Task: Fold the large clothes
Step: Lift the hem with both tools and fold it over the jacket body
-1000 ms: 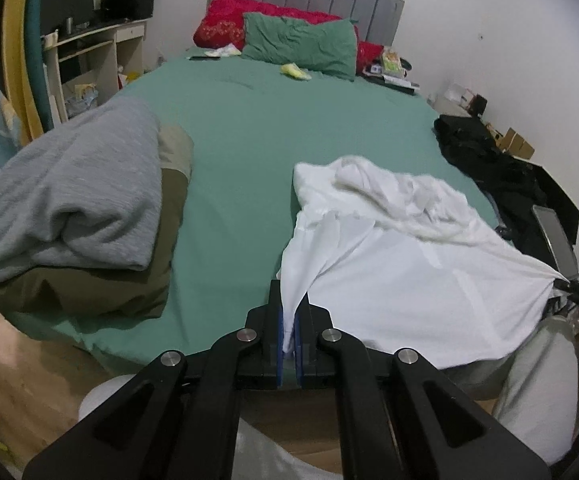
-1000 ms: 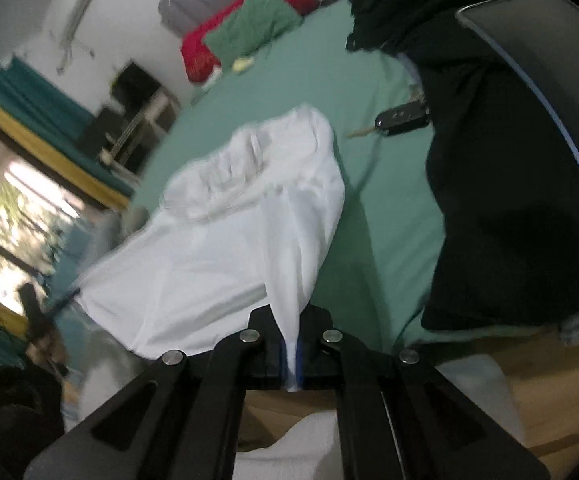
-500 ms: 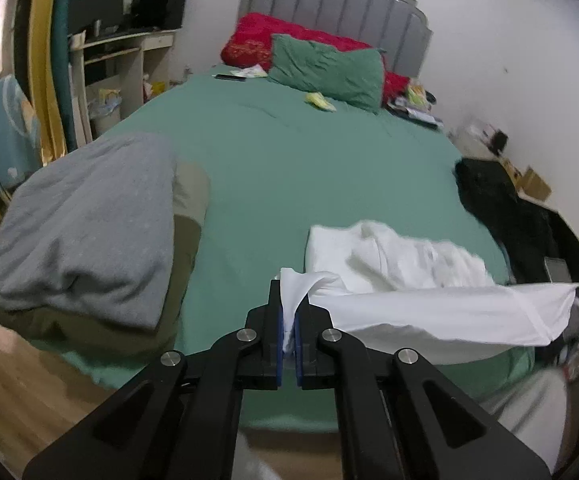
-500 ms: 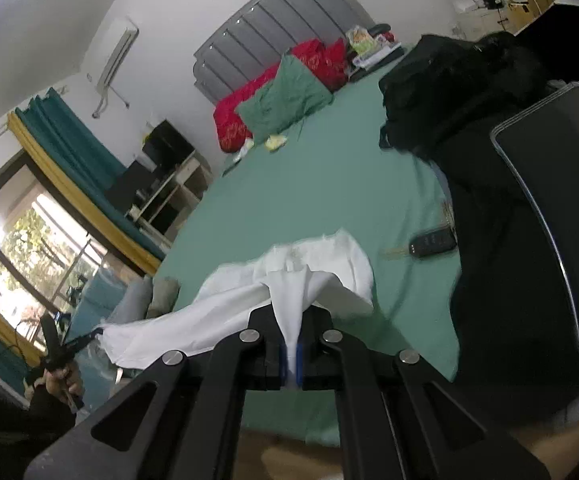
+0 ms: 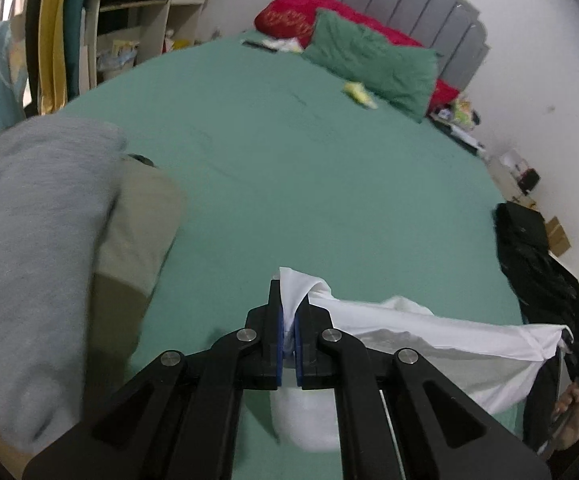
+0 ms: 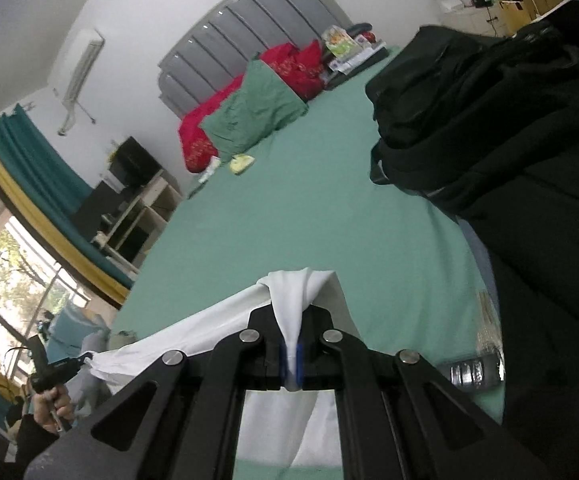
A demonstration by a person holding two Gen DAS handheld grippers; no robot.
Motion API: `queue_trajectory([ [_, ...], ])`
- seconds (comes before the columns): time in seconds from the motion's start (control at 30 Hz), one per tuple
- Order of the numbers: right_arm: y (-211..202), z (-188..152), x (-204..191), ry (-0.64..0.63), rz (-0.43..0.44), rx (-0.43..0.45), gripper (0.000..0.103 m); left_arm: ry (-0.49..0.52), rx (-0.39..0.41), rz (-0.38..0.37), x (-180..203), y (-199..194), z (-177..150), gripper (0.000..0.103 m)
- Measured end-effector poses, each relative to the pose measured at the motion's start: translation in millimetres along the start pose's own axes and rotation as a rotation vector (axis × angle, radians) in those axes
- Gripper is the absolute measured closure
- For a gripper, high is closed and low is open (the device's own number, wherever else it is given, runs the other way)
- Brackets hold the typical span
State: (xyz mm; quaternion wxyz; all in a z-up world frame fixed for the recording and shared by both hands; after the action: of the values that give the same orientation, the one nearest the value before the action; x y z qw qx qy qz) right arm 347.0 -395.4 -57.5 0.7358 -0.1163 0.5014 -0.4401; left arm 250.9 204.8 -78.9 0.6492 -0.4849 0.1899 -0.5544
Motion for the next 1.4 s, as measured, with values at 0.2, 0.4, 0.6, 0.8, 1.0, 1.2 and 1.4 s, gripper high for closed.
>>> queue_trajectory([
  [0.2,56.9,8.8,27.4,0.043,-0.100,-0.070,0.097,0.007,-0.075,0.045,6.4,68.6,22.7,0.092],
  [0.4,61.0,10.0,29.3,0.024,-0.244,-0.079,0.031,-0.089,-0.012,0.046,-15.7,71.7,14.4,0.037],
  [0.6,29.5,-30.5,22.2,0.020,-0.173,-0.128,0.031,-0.044,-0.027,0.043,-14.1,45.2,-39.5,0.036],
  [0.8,31.8,-97.0,23.4,0.048,-0.105,-0.290,0.033,0.181,-0.255,0.076,17.5,71.9,-114.6,0.043],
  [1.0,46.8,-138.0,18.4,-0.005,-0.136,-0.375,0.093,0.274,-0.229,0.116,36.2,64.2,-138.2,0.093],
  [1.2,5.2,-152.3,-5.6,-0.038,-0.118,-0.313,0.096,0.256,-0.211,0.134,40.3,28.5,-147.1,0.095],
  [1.4,-30.6,-180.3,-10.1,0.000,-0.126,-0.291,0.096,0.251,-0.229,0.126,23.7,-10.1,-181.5,0.094],
])
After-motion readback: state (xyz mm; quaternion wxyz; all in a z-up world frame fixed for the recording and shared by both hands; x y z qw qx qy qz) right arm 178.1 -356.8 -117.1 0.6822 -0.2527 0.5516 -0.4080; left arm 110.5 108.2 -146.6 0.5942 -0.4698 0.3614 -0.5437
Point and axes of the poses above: each gripper's, at about its wrist camera, not at the fingertips, and y roughly the way its jaws point, x to its right, z to its top, the point moved 3 cm from there along y, roughly the way its jaws point, and after that the axes turned 9 degrees about -x, right-handed, at the moved point
